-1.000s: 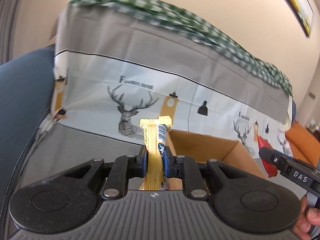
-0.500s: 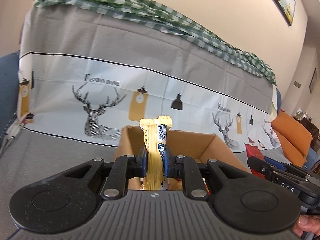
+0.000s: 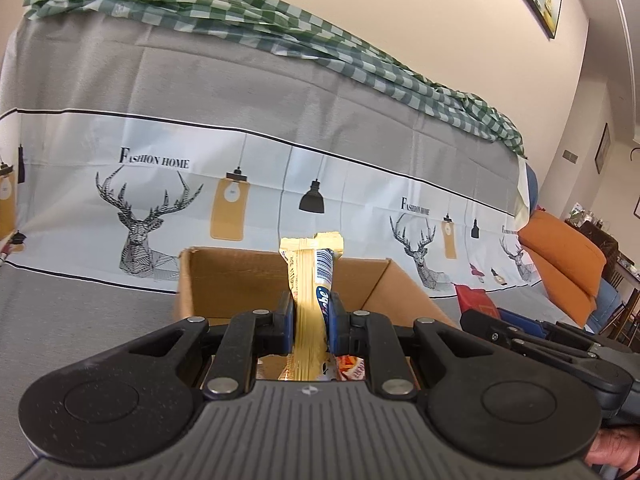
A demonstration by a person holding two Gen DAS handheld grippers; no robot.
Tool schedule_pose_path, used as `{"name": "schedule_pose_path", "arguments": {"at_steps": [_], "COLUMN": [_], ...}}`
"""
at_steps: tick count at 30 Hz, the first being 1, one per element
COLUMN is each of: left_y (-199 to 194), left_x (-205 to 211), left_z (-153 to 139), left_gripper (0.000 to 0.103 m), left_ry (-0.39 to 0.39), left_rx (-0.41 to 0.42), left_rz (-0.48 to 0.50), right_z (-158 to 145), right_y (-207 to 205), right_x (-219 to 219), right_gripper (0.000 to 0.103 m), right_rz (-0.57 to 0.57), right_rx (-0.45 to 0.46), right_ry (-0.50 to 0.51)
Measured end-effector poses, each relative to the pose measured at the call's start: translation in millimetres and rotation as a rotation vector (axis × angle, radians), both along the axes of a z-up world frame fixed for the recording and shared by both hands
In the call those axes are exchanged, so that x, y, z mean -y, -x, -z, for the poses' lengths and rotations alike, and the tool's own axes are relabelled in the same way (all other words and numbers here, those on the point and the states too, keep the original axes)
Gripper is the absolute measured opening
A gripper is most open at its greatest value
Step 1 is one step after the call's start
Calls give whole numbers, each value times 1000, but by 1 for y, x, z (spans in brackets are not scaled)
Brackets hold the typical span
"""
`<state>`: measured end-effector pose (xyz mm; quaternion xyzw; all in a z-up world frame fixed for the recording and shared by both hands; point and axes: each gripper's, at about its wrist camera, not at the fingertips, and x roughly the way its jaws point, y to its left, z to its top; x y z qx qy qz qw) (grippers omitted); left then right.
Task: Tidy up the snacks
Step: 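Carry the red packet over the box with the right tool while the left carries the yellow bar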
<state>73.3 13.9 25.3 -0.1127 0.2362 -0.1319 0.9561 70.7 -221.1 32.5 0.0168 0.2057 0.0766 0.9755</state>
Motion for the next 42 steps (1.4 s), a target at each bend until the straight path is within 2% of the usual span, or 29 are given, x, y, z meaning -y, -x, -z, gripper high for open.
{"name": "schedule_pose_path", "arguments": {"at_steps": [16,42], "left_y": [0,3], "left_x": [25,31], "left_z": [5,6], "left_gripper": [17,17], "left_ry": [-51,-61], "left_rx": [27,41], "left_rz": [56,74], "right_z": [5,5], "right_y": [-5,-5], "right_x": [6,3], "right_gripper": [44,44], "right_rz": [20,12], "right_rx": [-5,7], "right_ry": [-6,-1]}}
